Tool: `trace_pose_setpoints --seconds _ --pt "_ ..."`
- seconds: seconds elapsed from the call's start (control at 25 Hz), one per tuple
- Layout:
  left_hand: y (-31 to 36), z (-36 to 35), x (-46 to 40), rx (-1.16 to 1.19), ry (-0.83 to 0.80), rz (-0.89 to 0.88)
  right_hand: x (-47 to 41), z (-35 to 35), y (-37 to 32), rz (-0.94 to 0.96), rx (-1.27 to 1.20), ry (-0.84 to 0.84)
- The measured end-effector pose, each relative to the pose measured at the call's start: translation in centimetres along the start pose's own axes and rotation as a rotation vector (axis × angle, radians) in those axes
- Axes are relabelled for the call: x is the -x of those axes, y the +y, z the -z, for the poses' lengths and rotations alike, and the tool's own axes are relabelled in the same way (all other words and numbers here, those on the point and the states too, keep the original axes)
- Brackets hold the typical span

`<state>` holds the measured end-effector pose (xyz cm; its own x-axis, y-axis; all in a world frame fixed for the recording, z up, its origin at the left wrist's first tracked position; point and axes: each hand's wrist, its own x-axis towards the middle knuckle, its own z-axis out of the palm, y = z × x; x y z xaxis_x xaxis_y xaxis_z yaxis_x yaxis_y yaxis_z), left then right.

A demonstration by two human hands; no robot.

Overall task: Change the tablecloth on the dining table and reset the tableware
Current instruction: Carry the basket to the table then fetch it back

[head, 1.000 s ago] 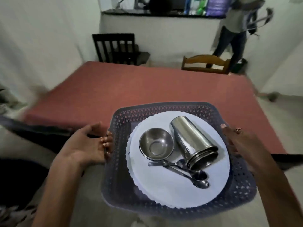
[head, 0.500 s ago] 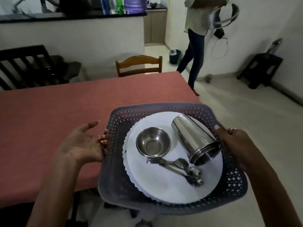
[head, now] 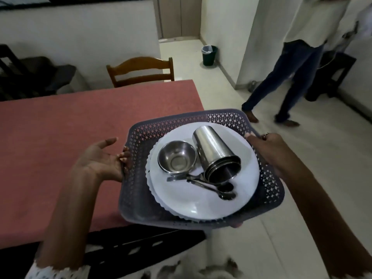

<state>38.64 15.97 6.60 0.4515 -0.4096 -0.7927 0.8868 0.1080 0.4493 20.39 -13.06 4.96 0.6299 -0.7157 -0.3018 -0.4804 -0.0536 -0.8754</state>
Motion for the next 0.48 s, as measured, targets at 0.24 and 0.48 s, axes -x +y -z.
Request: trace_pose_setpoints --seconds 0.24,0.48 --pt "-4.2 -9.6 -4.1 0.058 0.096 -0.036 -11.0 8.0 0.8 0.072 0.118 -0.121" --pt "-5.0 -15.9 -9.8 0.076 0.184 -0.071 -21.8 10.4 2.0 0.048 0.148 -0.238"
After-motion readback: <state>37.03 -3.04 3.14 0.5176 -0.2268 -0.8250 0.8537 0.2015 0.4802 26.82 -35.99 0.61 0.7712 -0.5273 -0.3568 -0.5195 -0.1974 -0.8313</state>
